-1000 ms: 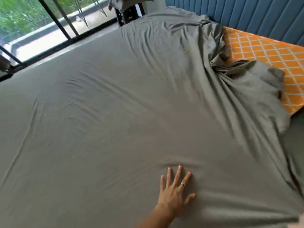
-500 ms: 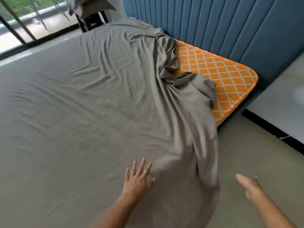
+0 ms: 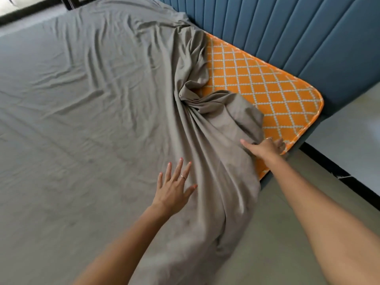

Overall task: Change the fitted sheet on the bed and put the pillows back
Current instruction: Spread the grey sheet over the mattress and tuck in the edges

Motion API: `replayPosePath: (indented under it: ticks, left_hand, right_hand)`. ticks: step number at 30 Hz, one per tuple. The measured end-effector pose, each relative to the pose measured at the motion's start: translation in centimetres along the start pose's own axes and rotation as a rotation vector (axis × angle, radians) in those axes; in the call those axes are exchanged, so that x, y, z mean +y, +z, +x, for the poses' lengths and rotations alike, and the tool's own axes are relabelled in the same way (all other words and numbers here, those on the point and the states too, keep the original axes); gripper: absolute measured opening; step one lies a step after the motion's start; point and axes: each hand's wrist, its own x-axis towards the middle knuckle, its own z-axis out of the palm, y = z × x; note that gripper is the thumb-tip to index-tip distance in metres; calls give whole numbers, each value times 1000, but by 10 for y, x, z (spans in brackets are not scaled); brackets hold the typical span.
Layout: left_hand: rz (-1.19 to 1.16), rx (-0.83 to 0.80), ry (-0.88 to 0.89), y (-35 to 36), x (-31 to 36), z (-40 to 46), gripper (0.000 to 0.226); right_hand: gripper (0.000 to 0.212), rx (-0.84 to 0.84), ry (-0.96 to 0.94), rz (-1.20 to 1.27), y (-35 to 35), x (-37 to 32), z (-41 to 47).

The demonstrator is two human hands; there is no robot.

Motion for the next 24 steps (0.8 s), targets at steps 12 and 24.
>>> replayPosePath:
  ticks: [12, 24]
  left_hand:
    - [-1901, 195, -309, -84, 63, 81, 43]
    - [-1957, -83, -351, -100, 121, 74, 27]
  right_hand:
    - [39, -509, -943, 391, 20, -82, -119]
    - [27, -940, -95, 1132, -65, -74, -11]
